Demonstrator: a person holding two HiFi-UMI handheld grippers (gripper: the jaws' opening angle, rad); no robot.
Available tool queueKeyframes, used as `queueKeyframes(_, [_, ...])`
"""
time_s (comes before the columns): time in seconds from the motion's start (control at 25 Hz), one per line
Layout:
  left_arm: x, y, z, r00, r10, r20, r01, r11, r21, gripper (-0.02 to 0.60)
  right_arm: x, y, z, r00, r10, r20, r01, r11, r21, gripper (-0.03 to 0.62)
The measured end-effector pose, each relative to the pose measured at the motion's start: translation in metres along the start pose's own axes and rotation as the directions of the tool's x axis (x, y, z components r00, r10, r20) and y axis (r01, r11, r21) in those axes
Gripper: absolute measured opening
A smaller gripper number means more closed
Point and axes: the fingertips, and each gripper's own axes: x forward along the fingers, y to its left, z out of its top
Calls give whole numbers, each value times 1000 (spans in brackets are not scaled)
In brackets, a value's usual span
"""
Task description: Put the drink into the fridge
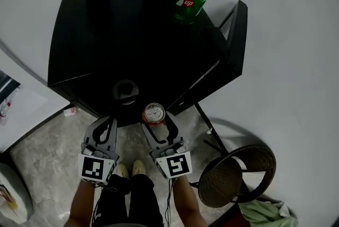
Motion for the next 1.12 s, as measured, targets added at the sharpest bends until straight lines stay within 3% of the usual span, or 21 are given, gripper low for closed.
queueKeyframes(0.2, [13, 5, -28, 1000, -2, -6, 2, 1000, -6, 3, 29, 3, -31, 999, 30, 17, -31, 999, 29, 298])
queueKeyframes(0.52, [16, 22, -46, 999, 35, -7, -35, 999, -5, 3, 79, 10, -62, 994, 104, 22, -103, 995, -13, 298])
queueKeyframes(1.12, [7, 49, -69, 993, 111, -37, -112, 993, -28, 3, 159, 52, -96, 973, 225, 43, -225, 974, 2, 298])
